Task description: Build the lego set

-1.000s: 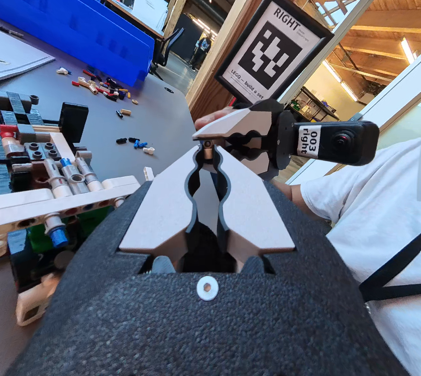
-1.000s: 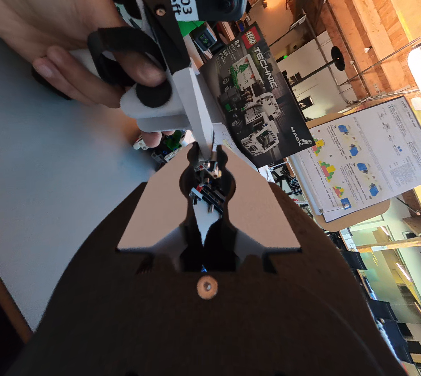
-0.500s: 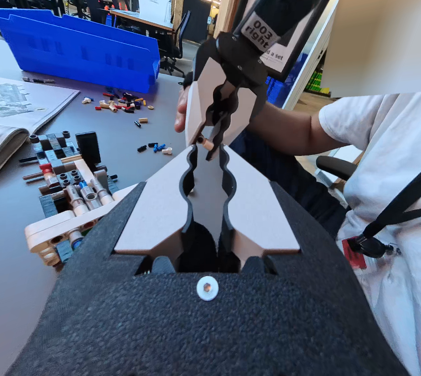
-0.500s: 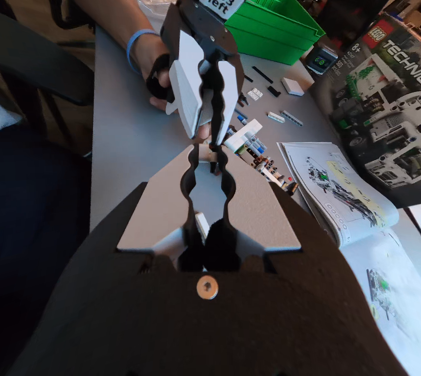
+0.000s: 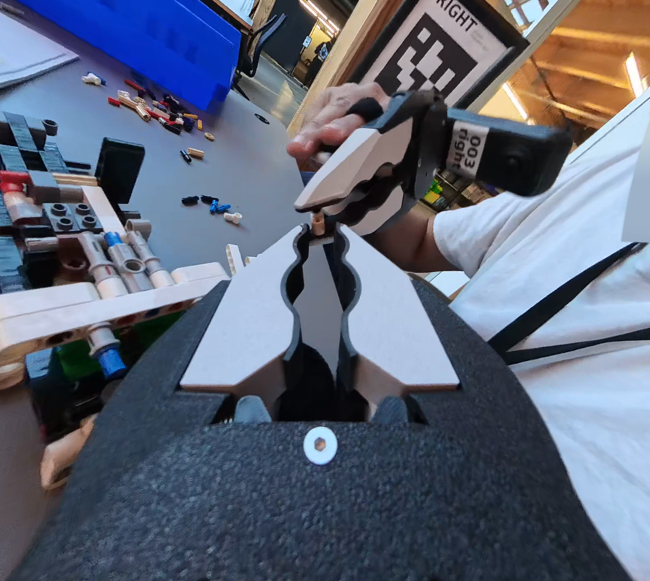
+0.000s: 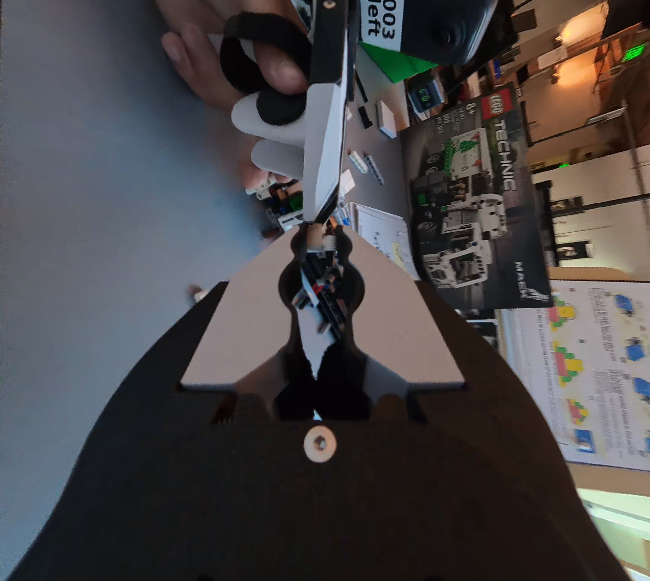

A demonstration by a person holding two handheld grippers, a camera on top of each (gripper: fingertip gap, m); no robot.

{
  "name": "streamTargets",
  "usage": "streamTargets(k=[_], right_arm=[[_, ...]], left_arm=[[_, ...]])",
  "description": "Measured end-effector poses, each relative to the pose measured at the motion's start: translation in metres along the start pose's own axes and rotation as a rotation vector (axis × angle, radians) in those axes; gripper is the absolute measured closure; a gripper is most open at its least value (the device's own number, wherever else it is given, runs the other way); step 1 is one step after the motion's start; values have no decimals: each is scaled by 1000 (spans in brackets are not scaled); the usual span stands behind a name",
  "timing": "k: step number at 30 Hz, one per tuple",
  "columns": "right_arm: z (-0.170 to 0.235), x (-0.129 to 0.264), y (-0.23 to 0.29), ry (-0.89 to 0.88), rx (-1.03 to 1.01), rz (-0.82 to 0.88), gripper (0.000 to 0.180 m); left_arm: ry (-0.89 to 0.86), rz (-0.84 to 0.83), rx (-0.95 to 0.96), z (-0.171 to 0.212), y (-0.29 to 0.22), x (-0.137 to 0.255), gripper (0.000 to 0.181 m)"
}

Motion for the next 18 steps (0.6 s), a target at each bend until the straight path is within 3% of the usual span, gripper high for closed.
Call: streamTargets(k=[6, 10, 14, 18], right_arm=[[2, -2, 10, 34, 150, 111, 165], [9, -2, 11, -95, -42, 67, 162], [23, 11, 11, -189, -202, 10, 152], [50, 31, 6, -251, -377, -42, 153]], left_arm=[[0, -53, 27, -1, 1, -5, 177], [62, -129, -3, -1, -5, -12, 177], [39, -186, 150, 9, -8, -12, 177], [-28, -263, 328, 24, -12, -9, 177]])
Point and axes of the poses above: each gripper's, where its closed fingertips meet, x back along the fingers, z out of its underside, y = z × x across the jaws, the point moved 10 cm from there along x, back along the fingers, and after that the axes turned 1 degree about -x, right-handed, at the moved point
